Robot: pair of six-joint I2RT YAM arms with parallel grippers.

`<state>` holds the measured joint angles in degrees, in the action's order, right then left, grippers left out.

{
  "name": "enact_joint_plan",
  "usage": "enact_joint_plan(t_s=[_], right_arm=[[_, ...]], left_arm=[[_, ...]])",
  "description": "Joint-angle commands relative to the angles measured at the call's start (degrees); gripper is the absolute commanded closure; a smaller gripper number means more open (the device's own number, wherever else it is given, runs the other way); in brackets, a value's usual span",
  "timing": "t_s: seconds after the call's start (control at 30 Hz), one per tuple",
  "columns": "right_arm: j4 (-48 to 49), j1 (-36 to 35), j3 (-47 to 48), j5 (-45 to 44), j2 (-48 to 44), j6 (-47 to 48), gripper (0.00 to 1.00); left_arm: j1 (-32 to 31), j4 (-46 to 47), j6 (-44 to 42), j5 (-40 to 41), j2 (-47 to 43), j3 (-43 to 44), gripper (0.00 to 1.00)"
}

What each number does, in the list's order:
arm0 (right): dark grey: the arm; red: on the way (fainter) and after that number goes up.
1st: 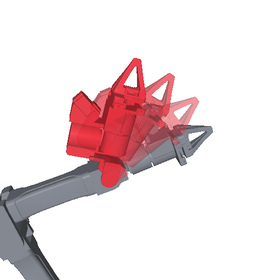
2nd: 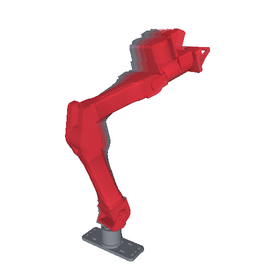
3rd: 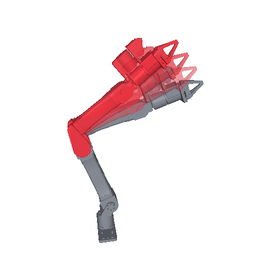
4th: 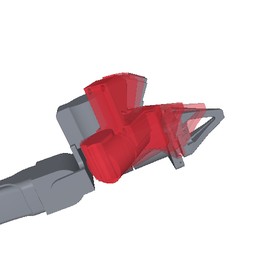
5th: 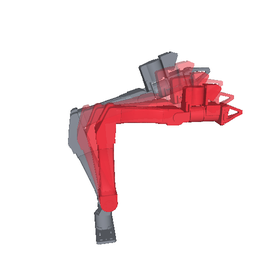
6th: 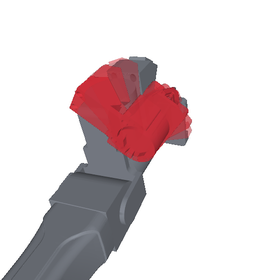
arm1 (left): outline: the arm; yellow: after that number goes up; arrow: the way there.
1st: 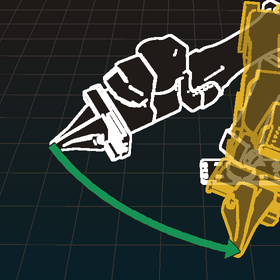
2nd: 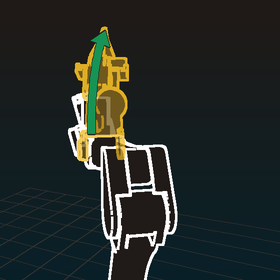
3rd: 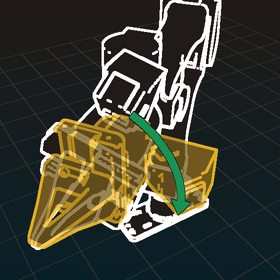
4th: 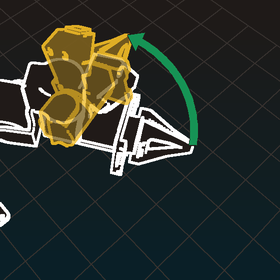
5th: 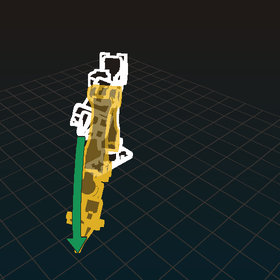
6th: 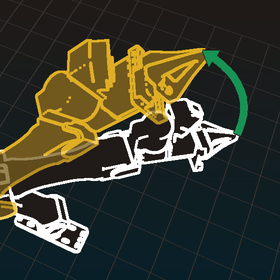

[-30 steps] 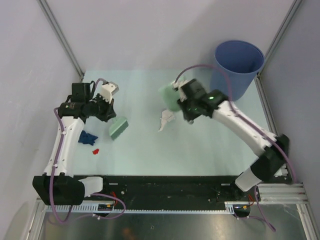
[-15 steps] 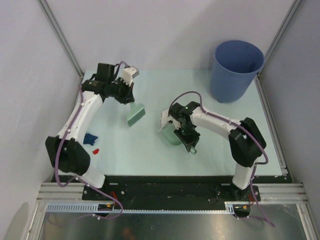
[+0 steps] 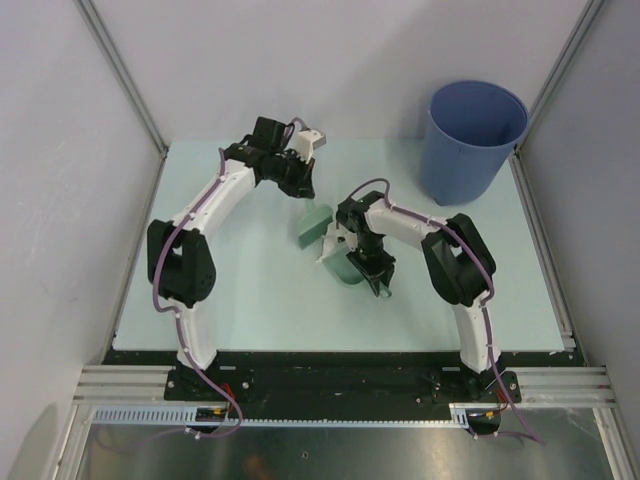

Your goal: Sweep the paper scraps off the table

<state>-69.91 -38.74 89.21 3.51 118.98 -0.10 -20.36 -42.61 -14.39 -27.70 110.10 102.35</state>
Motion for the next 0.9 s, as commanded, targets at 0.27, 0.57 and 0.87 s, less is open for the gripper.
enact_joint_plan(t_s=[0.27, 0.57, 0.87], right_arm=[[7.9, 3.7, 7.1, 1.2, 4.2, 4.1, 1.00], [12.6, 2.6, -3.5, 2.3, -5.6, 4.4, 1.00], [13.0, -0.4, -4.6, 3.5, -12.6, 6.3, 1.00]], left_arm=[[-1.7, 1.3, 0.7, -18.0, -8.5, -3.7, 1.00], [-0.6, 1.4, 1.2, -1.6, -16.6, -3.4, 1.00], [1.7, 1.4, 1.5, -3.3, -21.3, -2.2, 1.00]])
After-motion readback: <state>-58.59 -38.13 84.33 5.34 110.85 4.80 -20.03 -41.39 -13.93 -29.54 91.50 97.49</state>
